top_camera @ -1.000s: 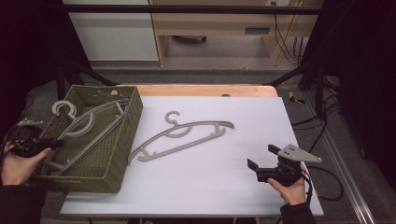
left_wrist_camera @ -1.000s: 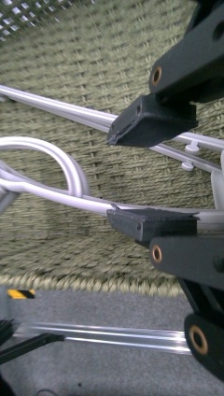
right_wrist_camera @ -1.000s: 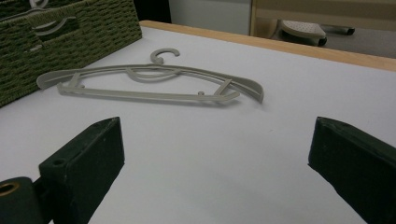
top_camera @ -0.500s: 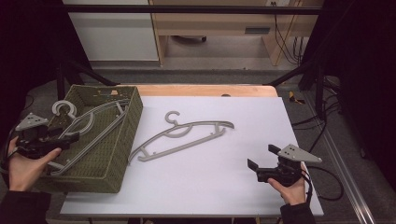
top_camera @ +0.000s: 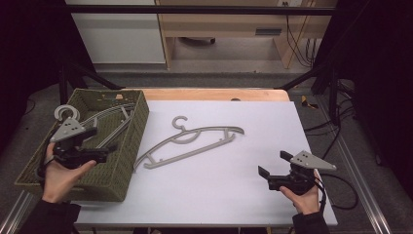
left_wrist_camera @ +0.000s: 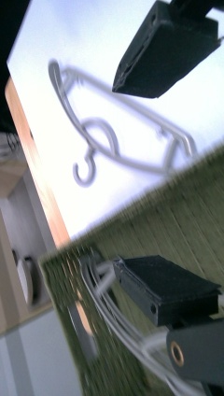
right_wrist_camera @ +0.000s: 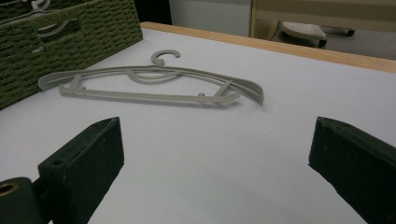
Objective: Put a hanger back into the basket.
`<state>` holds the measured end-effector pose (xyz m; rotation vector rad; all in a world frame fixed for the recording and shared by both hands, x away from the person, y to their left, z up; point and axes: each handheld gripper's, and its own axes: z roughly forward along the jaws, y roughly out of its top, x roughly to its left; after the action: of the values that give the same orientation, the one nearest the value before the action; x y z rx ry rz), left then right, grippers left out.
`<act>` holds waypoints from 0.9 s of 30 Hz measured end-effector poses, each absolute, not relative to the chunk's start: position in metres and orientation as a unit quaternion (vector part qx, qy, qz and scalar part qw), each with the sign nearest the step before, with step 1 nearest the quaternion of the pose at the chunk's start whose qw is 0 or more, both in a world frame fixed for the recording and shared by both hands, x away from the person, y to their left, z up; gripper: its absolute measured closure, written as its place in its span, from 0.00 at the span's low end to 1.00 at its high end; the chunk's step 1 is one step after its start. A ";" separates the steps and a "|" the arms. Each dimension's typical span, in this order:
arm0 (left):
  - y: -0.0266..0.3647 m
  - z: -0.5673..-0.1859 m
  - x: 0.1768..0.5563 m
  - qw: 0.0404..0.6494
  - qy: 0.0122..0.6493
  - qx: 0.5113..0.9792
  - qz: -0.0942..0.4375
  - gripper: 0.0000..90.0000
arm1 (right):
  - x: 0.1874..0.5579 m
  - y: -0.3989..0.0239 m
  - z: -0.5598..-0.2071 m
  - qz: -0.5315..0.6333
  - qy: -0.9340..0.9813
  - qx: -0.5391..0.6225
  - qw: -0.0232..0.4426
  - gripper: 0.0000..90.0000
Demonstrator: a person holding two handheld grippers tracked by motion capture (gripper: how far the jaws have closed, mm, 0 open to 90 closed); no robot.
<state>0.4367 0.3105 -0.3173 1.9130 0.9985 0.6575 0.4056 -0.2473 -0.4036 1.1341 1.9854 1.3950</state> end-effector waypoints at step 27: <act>0.208 -0.377 0.474 0.465 0.350 0.791 0.190 0.15 | 0.406 -0.248 -0.402 0.510 0.718 0.414 0.231 0.03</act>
<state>0.4740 0.2084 -0.3766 1.9411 0.8590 0.4663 0.4056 -0.2476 -0.4020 1.1372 1.9750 1.4019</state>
